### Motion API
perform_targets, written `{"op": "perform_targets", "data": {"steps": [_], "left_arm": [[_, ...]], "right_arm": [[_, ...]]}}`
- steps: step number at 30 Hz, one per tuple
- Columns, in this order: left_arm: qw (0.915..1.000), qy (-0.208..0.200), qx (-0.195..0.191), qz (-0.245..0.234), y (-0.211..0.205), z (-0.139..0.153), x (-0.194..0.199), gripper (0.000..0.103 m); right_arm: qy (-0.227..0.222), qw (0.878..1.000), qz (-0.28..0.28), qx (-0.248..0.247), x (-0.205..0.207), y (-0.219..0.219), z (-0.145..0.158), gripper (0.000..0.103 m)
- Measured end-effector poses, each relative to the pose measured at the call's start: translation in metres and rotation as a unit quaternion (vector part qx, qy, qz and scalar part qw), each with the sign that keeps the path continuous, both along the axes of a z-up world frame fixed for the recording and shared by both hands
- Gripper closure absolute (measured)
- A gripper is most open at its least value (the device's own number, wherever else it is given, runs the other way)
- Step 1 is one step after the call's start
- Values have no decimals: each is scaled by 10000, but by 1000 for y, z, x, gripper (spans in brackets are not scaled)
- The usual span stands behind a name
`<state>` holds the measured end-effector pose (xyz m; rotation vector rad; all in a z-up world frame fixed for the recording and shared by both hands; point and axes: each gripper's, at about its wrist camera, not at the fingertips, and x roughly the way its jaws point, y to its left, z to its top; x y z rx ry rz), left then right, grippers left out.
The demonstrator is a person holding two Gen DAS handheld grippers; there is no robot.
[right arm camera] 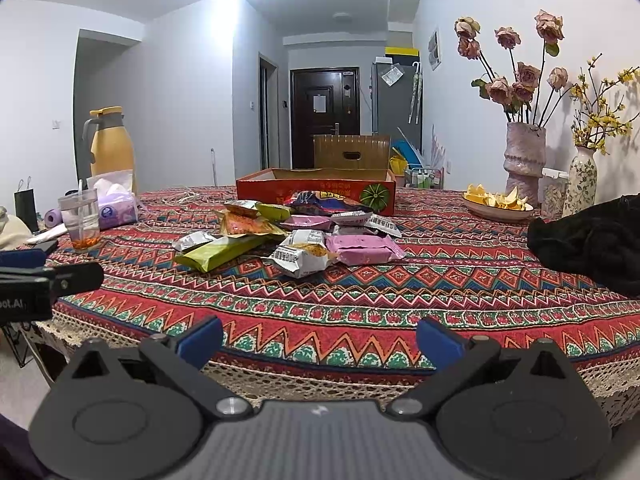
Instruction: Organize snacks
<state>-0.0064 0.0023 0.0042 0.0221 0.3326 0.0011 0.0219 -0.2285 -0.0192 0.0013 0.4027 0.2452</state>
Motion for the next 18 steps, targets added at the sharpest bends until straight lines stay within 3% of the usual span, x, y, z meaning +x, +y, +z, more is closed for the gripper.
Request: {"op": "perform_targets", "data": {"steps": [18], "left_arm": [[10000,30,-15,48,1,0,1,0]], "right_arm": [[12,10000,-11,3,0,-2,-1,0]]}}
